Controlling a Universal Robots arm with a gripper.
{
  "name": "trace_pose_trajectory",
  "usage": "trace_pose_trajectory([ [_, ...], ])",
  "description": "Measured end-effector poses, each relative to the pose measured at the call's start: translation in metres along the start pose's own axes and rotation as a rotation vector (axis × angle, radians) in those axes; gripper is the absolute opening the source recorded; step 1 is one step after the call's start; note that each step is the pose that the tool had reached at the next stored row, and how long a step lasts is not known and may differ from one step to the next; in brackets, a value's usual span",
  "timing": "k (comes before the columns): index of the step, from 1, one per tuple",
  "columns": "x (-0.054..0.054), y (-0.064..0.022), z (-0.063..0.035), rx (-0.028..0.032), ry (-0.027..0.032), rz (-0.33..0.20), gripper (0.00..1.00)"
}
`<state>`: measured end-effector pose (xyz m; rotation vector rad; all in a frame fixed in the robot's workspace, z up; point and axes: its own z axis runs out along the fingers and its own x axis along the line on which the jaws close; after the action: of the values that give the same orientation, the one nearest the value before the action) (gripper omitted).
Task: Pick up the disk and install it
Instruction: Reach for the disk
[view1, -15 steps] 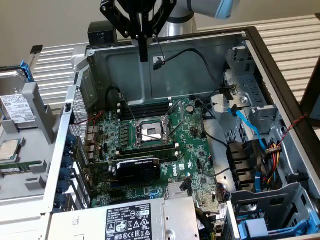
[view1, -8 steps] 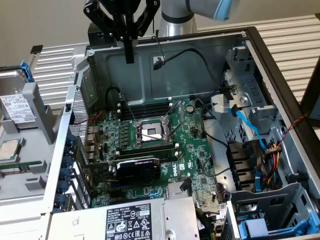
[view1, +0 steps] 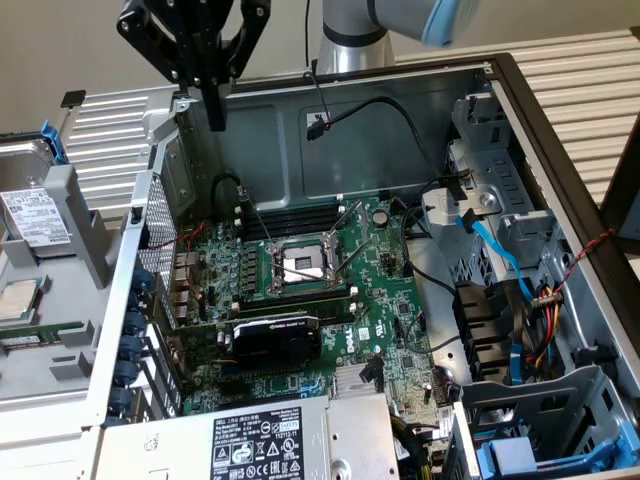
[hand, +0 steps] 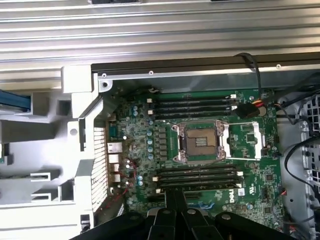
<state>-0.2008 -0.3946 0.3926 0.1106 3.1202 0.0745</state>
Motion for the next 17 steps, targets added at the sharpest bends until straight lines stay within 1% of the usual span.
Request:
trace_pose_trajectory([
  [3, 0.011, 0.0064, 0.0001, 0.0012, 0.0023, 0.000, 0.11],
  [5, 0.018, 0.0113, 0.0002, 0.0017, 0.0028, 0.000, 0.11],
  [7, 0.025, 0.0145, 0.0003, 0.0016, 0.0029, 0.000, 0.11],
  [11, 0.033, 0.0220, 0.0008, 0.0022, 0.0030, -0.002, 0.11],
  [14, 0.037, 0.0242, 0.0008, 0.0023, 0.0036, -0.002, 0.11],
  [17, 0.043, 0.0257, 0.0009, 0.0023, 0.0038, -0.003, 0.11],
])
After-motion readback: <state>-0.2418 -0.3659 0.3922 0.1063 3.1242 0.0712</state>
